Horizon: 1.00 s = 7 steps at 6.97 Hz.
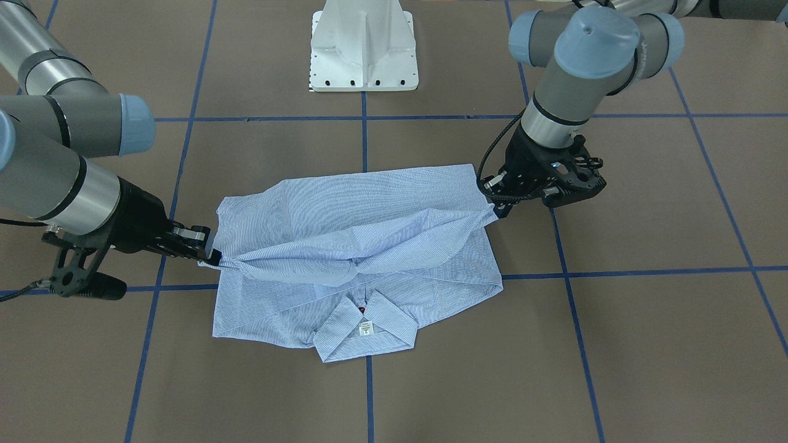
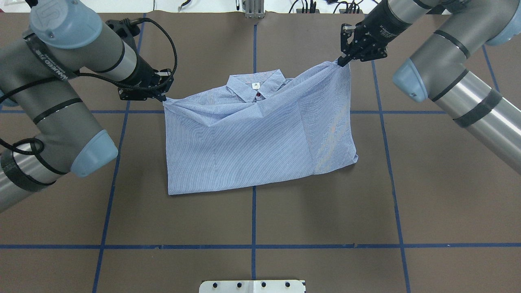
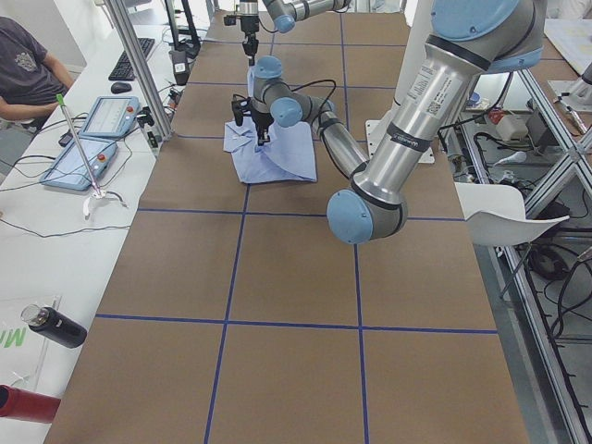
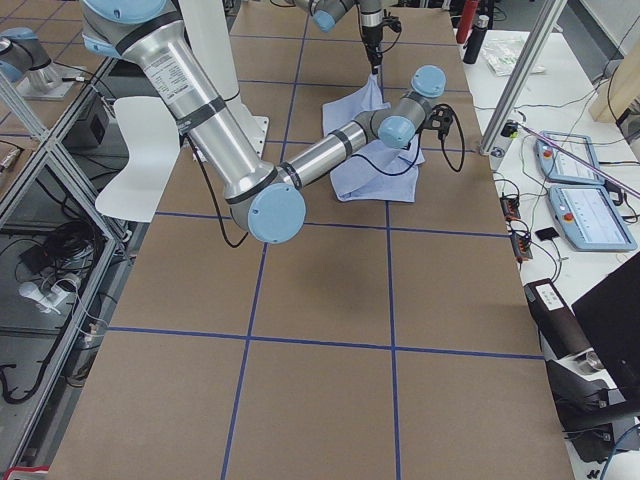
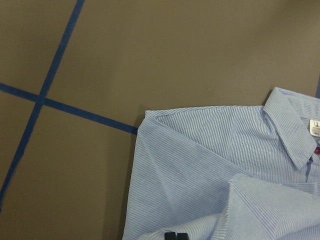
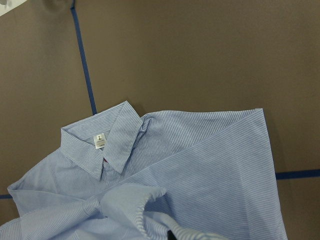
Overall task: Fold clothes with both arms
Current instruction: 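Carry the hem with both grippers toward the collar, folding the shirt in half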
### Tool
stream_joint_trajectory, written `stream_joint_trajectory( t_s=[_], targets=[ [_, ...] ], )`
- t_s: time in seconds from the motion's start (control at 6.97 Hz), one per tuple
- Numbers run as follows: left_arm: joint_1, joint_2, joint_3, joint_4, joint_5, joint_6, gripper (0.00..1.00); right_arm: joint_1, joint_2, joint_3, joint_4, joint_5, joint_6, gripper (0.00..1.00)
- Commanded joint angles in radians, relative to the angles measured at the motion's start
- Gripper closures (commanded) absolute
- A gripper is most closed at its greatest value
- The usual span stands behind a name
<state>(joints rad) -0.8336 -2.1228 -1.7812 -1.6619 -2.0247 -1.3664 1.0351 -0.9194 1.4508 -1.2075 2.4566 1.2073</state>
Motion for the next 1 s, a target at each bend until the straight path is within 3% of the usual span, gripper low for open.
stream_joint_trajectory(
  t_s=[0.0, 0.43, 0.86],
  targets=[
    [-0.039, -0.032, 0.073, -0.06, -0.011, 0.001, 1.0, 0.006, 0.051, -0.139, 0.11, -0.01, 0.0, 1.0],
    [-0.056, -0.068, 0.323, -0.293, -0.009, -0.003, 1.0, 0.0, 0.074, -0.229, 0.123, -0.041, 0.0, 1.0],
    [-0.058, -0.059, 0.368, -0.328, -0.008, 0.001, 1.0, -0.033, 0.088, -0.308, 0.123, -0.063, -0.002, 1.0]
  ],
)
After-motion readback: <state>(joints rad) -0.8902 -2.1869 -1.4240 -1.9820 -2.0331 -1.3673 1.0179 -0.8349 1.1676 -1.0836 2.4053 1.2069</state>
